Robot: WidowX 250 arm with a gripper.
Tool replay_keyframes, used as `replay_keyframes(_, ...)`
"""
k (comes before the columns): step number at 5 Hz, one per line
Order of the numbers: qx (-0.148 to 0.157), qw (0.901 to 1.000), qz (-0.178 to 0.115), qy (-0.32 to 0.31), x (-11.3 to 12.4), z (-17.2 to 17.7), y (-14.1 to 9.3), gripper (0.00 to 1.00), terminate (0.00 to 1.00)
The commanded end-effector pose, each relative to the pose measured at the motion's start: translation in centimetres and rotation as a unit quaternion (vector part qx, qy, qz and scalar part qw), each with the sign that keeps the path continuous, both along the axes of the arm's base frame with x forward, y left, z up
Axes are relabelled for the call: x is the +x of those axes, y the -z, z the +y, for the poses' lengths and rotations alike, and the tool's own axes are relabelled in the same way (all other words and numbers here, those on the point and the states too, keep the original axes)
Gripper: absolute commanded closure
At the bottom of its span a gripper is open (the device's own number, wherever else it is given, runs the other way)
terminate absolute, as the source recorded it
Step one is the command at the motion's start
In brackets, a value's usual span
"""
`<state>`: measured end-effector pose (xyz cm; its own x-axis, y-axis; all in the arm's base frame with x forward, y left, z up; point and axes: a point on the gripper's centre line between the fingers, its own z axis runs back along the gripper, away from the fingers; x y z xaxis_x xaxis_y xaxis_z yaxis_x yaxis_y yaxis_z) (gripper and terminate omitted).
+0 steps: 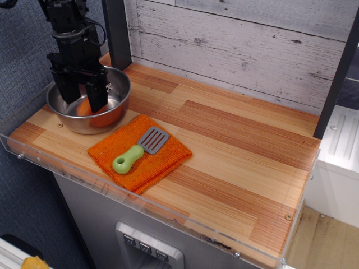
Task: Pick the carrot and place it inside the stainless steel pot
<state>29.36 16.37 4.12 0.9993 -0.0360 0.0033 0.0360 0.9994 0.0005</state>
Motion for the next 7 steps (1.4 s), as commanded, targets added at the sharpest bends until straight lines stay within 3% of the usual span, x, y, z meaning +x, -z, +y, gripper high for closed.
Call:
replay_keyframes(1, 0.024, 0.9993, -0.024, 0.016, -0.1, -1.3, -5.1, 0.00, 0.00)
replay_keyframes(2, 0.012, 0.9978, -0.064, 0.013, -1.2, -4.4, -10.1, 0.00, 0.00)
replay_keyframes(3, 0.011, 0.9967, -0.074, 0.032, -1.2, -7.5, -14.3, 0.00, 0.00)
replay_keyframes(5, 0.003, 0.9984, -0.033, 0.046, -0.2, -11.8, -14.0, 0.00, 0.00)
replay_keyframes(7, 0.007, 0.9988, -0.030, 0.039, -0.5, -11.9, -13.8, 0.00, 0.00)
